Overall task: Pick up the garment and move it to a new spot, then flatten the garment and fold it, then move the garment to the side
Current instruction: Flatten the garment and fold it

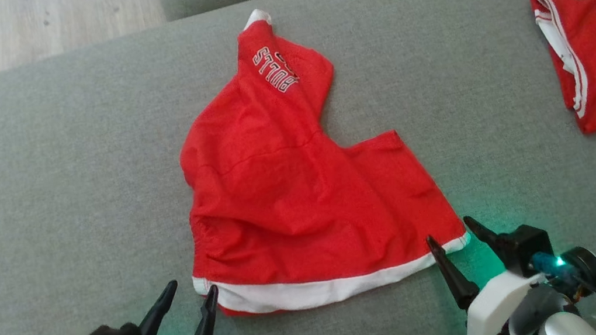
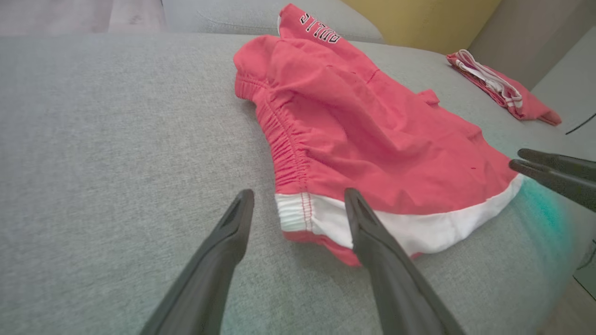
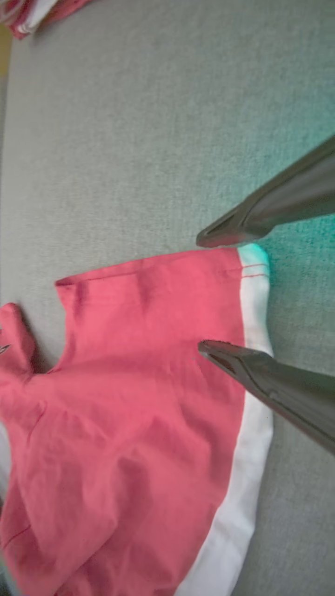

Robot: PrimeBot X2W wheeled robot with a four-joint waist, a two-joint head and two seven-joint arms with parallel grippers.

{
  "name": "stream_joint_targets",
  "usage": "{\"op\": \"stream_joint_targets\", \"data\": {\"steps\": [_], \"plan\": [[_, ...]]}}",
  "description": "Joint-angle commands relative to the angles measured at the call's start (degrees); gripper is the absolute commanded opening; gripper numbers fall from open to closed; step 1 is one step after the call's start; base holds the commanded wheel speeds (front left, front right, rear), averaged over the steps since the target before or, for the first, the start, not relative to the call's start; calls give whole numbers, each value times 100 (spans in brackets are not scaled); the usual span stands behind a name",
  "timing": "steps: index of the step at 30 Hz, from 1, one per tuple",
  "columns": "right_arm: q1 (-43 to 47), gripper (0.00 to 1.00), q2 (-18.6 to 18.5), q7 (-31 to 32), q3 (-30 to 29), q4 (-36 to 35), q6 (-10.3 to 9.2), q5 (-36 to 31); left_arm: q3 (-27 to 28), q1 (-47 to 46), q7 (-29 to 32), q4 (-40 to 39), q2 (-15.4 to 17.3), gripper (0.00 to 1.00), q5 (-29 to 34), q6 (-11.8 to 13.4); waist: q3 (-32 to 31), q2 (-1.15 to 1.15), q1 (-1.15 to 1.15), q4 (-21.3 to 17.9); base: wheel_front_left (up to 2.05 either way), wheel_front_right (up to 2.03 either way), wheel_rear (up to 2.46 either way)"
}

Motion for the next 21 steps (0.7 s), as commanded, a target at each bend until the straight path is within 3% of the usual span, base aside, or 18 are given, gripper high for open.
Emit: {"op": "stream_joint_targets", "data": {"steps": [1, 21], "plan": [[-58, 100, -26, 104, 110, -161, 43, -86, 137, -253, 96, -280, 226, 100, -133, 9, 87, 0, 0, -25, 0, 0, 0], [-203, 100, -26, 619, 34, 48, 43, -249, -298, -422, 887, -676, 828, 100, -857, 9, 479, 0, 0, -59, 0, 0, 0]]}}
